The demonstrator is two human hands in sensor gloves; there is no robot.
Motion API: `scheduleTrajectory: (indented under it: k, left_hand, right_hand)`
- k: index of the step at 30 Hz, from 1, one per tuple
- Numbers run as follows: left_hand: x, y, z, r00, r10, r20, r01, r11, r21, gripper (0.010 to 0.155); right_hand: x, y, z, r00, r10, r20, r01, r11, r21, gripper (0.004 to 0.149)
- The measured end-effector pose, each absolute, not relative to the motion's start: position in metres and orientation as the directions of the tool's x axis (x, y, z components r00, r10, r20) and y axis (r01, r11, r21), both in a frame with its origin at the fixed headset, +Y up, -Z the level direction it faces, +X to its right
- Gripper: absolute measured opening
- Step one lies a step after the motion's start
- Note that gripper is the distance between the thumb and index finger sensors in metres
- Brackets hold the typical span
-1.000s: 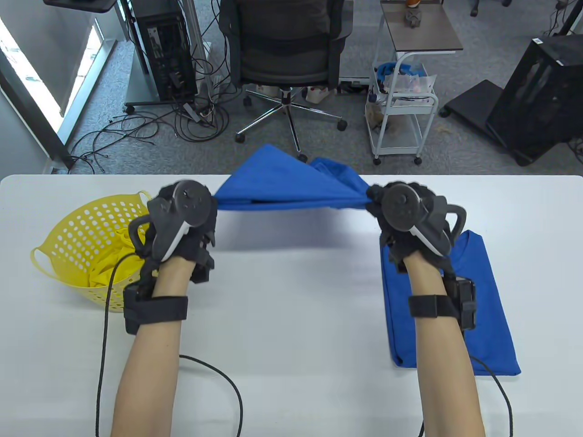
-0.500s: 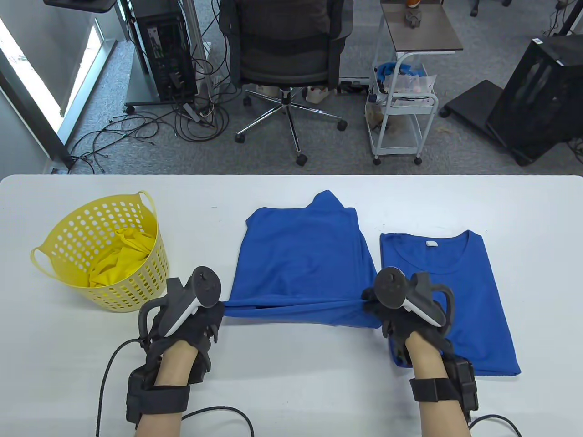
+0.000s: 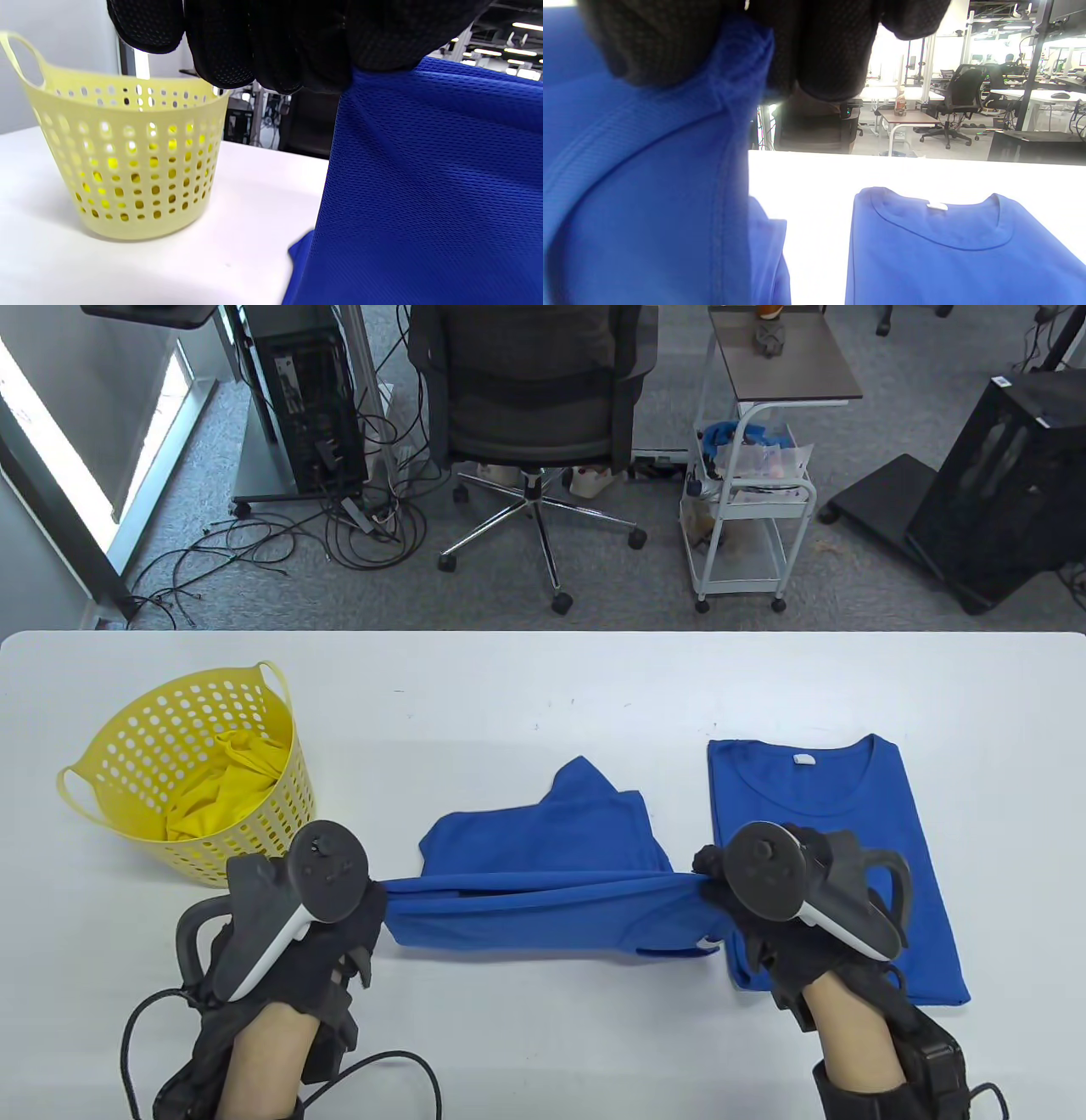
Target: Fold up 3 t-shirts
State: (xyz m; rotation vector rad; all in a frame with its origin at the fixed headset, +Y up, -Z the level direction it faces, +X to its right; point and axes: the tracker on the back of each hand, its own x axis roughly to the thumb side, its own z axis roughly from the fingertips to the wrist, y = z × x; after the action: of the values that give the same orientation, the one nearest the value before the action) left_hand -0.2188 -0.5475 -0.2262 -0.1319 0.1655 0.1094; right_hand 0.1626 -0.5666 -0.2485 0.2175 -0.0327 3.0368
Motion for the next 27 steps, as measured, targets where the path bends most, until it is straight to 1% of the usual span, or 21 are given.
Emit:
scheduleTrajectory:
  k: [2,5,7,8,9,10,11,13,14,15,16,17,18,20,22,23,26,27]
  left_hand:
    - [-0.216,-0.547,-0.236,0.980,0.077,-0.183,-0.101,0.987,-0.128,0.040]
    - [-0.215,-0.561,-0.259,0.976,0.047,-0.211,-0.084,0.982,-0.168,0.040]
    - [-0.215,-0.575,-0.278,0.974,0.021,-0.226,-0.066,0.979,-0.191,0.040]
    - [-0.215,-0.585,-0.290,0.971,0.010,-0.241,-0.058,0.979,-0.193,0.040]
    - [-0.214,-0.591,-0.296,0.969,0.005,-0.246,-0.053,0.981,-0.189,0.040]
    - [-0.214,-0.600,-0.306,0.968,0.000,-0.249,-0.048,0.981,-0.187,0.040]
    - [-0.213,-0.614,-0.319,0.963,-0.014,-0.268,-0.037,0.982,-0.183,0.040]
    - [-0.211,-0.632,-0.333,0.958,-0.024,-0.285,-0.017,0.990,-0.139,0.040]
    - [-0.210,-0.640,-0.338,0.954,-0.030,-0.298,0.002,0.996,-0.093,0.041]
    - [-0.208,-0.649,-0.340,0.957,-0.016,-0.289,0.027,0.999,0.035,0.049]
    - [-0.204,-0.660,-0.341,0.984,0.001,-0.178,0.032,0.984,0.178,0.053]
    - [-0.200,-0.670,-0.341,0.999,-0.015,-0.044,0.022,0.986,0.164,0.053]
    - [-0.195,-0.679,-0.340,0.999,-0.015,0.029,0.012,0.993,0.115,0.055]
    - [-0.182,-0.706,-0.336,0.975,0.028,0.220,-0.006,0.995,-0.100,0.055]
    - [-0.173,-0.729,-0.330,0.942,0.069,0.329,0.016,0.968,-0.249,0.054]
    - [-0.172,-0.738,-0.328,0.936,0.068,0.346,0.042,0.953,-0.300,0.057]
    - [-0.176,-0.771,-0.322,0.953,-0.035,0.300,0.185,0.853,-0.488,0.071]
    - [-0.179,-0.774,-0.320,0.957,-0.040,0.288,0.184,0.848,-0.496,0.073]
  right_hand:
    - [0.160,-0.566,-0.256,-0.988,0.070,0.134,-0.073,-0.997,-0.014,0.040]
    - [0.157,-0.579,-0.278,-0.992,0.060,0.113,-0.059,-0.998,0.010,0.040]
    - [0.154,-0.589,-0.292,-0.993,0.069,0.098,-0.067,-0.998,0.017,0.040]
    - [0.150,-0.599,-0.306,-0.995,0.062,0.084,-0.059,-0.998,0.038,0.040]
    - [0.149,-0.602,-0.310,-0.995,0.058,0.081,-0.054,-0.997,0.046,0.040]
    - [0.146,-0.611,-0.321,-0.997,0.036,0.067,-0.032,-0.998,0.059,0.040]
    - [0.143,-0.621,-0.333,-0.999,0.012,0.049,-0.008,-0.998,0.062,0.040]
    - [0.139,-0.637,-0.350,-1.000,-0.017,0.013,0.017,-0.999,0.038,0.041]
    - [0.138,-0.642,-0.355,-1.000,-0.026,-0.016,0.027,-0.999,-0.022,0.042]
    - [0.138,-0.647,-0.357,-0.997,-0.016,-0.079,0.034,-0.973,-0.228,0.048]
    - [0.138,-0.652,-0.359,-0.997,0.026,-0.066,0.001,-0.925,-0.381,0.049]
    - [0.137,-0.655,-0.362,-0.999,0.035,-0.040,-0.017,-0.924,-0.383,0.048]
    - [0.136,-0.659,-0.365,-0.999,0.031,-0.040,-0.015,-0.941,-0.338,0.048]
    - [0.136,-0.667,-0.367,-0.999,0.012,-0.033,-0.004,-0.967,-0.255,0.049]
    - [0.136,-0.671,-0.364,-1.000,0.019,-0.018,-0.014,-0.973,-0.231,0.049]
    - [0.136,-0.672,-0.363,-1.000,0.024,-0.014,-0.021,-0.974,-0.226,0.049]
    - [0.131,-0.678,-0.350,-0.997,0.073,0.003,-0.073,-0.988,-0.139,0.050]
    - [0.128,-0.679,-0.345,-0.996,0.083,0.009,-0.084,-0.989,-0.122,0.050]
